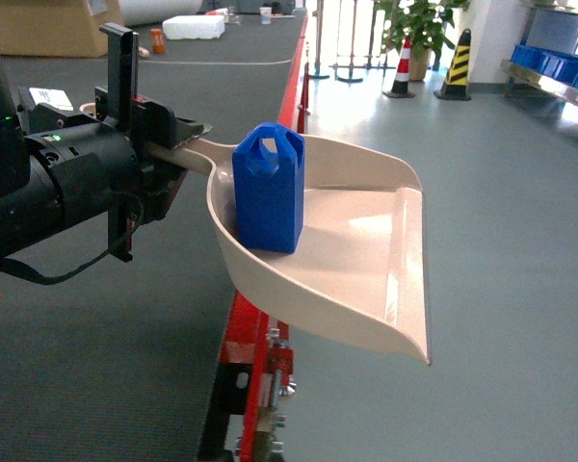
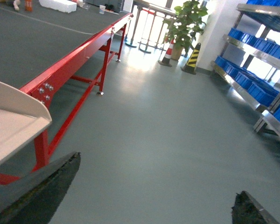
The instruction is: Place part in tray to right shelf
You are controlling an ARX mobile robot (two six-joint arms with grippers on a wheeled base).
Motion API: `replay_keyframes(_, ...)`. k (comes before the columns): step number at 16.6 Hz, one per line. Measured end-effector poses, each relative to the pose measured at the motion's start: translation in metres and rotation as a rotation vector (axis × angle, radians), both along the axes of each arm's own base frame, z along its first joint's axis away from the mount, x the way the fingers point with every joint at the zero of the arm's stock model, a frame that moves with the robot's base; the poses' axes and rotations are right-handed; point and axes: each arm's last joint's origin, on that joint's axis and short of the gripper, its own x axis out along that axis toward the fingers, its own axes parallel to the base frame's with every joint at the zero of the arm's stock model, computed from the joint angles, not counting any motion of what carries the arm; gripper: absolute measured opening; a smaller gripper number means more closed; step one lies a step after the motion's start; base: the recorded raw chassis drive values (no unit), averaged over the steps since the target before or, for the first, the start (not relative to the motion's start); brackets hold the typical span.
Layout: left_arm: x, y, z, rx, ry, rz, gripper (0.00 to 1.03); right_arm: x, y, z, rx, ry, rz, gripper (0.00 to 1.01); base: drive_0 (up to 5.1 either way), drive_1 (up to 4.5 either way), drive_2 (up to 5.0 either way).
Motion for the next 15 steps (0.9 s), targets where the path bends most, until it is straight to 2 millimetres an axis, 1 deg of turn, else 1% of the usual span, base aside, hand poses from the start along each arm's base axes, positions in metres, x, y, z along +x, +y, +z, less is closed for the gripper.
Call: replay_keyframes(15, 0.0001, 0.0003, -0.0006, 0.002, 0.005, 0.003, 0.17, 0.0003, -0.0001, -0.0008, -0.001, 0.006, -0.001, 0.98, 5.1, -2.38, -2.4)
